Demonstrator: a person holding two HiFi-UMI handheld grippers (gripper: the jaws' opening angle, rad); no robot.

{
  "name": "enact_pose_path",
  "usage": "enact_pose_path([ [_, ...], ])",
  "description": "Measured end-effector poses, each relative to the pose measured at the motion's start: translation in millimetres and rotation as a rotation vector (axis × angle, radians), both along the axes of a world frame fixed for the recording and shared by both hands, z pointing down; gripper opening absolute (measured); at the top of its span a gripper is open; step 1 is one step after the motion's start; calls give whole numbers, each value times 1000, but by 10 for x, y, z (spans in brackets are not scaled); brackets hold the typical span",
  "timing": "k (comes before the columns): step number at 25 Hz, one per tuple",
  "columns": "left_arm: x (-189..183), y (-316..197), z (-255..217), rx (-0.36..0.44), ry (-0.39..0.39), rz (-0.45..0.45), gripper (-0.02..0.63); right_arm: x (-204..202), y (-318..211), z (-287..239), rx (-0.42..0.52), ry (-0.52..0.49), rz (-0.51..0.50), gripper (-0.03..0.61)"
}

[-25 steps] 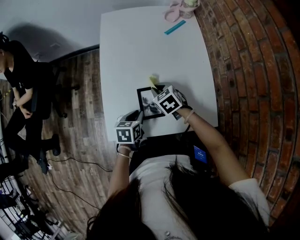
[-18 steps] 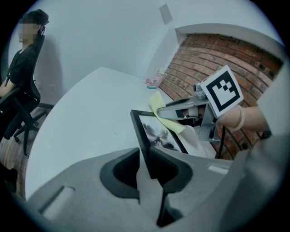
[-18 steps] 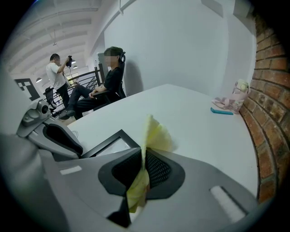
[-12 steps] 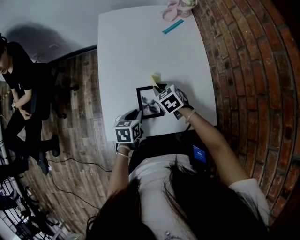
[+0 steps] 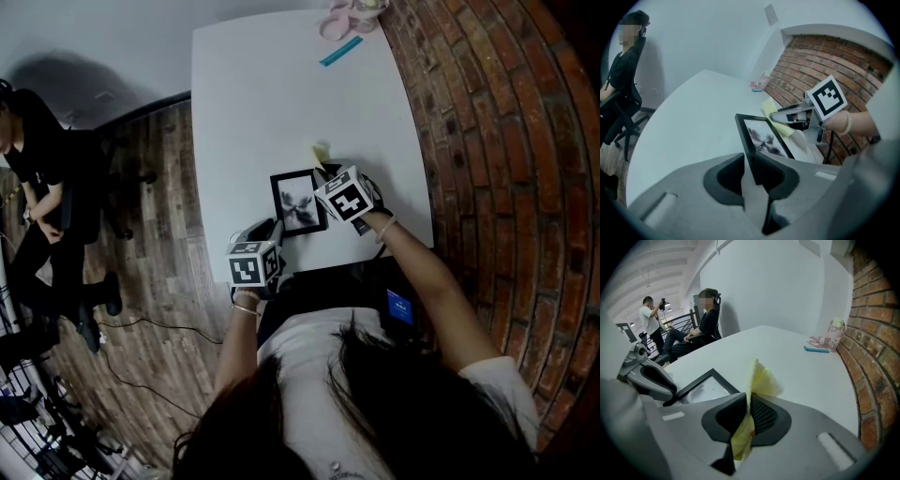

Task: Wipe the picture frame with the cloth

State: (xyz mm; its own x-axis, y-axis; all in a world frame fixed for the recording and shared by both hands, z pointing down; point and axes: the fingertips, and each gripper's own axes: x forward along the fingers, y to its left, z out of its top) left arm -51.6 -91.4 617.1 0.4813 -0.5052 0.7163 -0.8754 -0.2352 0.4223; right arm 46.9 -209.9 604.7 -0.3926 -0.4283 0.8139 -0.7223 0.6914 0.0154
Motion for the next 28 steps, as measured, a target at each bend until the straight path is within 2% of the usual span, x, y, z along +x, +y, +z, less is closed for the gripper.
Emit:
enact_pose_path([
  [4,-3,11,-15,2,2,4,74,57,-18,-33,13,16,3,31],
  [10,-11,13,-8,4,-3,4,74,-51,8,-34,3,-40,-10,32],
  [28,-2,-3,2,0,0,9,72,-60,249,17,-92,-29,-47,32],
])
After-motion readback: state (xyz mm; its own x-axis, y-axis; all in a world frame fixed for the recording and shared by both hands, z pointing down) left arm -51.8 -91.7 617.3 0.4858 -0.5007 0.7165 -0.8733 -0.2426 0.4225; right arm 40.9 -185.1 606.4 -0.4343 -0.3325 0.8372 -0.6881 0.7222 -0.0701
